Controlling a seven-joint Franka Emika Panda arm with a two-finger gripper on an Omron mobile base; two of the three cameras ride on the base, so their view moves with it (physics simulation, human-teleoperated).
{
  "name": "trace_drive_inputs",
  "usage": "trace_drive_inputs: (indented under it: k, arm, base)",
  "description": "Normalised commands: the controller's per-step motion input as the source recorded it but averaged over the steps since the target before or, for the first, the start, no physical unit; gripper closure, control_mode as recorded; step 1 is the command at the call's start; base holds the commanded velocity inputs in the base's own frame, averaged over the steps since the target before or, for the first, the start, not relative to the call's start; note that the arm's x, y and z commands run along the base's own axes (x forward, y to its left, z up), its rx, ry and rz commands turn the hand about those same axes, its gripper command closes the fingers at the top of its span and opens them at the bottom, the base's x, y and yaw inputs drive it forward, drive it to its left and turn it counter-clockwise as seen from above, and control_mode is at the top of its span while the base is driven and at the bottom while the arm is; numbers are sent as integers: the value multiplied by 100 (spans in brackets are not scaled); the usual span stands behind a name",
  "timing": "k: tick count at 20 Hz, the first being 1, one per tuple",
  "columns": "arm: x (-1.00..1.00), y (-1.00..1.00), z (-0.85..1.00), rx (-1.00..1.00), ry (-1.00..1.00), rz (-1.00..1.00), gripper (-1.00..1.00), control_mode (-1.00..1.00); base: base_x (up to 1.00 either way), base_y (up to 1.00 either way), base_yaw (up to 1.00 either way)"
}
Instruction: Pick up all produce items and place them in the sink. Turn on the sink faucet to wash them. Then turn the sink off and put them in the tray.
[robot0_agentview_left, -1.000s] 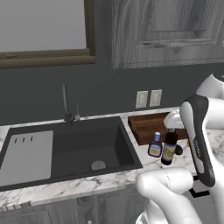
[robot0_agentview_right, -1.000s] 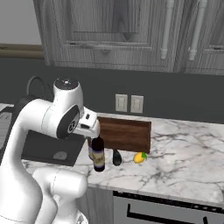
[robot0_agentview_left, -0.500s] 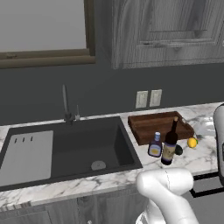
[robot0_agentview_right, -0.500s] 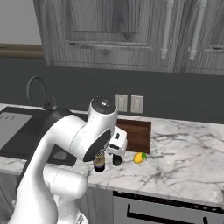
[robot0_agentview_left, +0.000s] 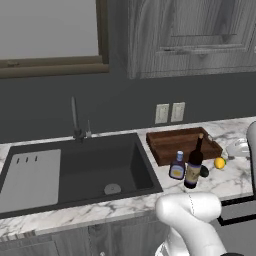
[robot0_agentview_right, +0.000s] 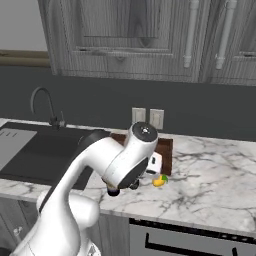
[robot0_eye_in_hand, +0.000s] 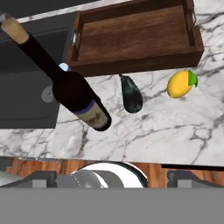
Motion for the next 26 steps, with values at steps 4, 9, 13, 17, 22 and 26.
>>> trace_drive_inputs:
  k: [4, 9, 13, 17, 22, 26]
  arm:
    - [34, -40, -20, 5, 0, 5, -100, -100]
    - [35, -39, -24, 3, 2, -1, -100, -100]
    - [32, -36, -33, 2, 7, -4, -100, -100]
    - [28, -20, -33, 2, 9, -9, -100, -100]
    - [23, -4, -24, 0, 10, -12, -100, -100]
    - [28, 0, -28, 0, 3, -5, -100, -100]
  base:
    - [0, 0, 0]
    - [0, 0, 0]
    - [0, 0, 0]
    - [0, 0, 0]
    - [0, 0, 0]
    - [0, 0, 0]
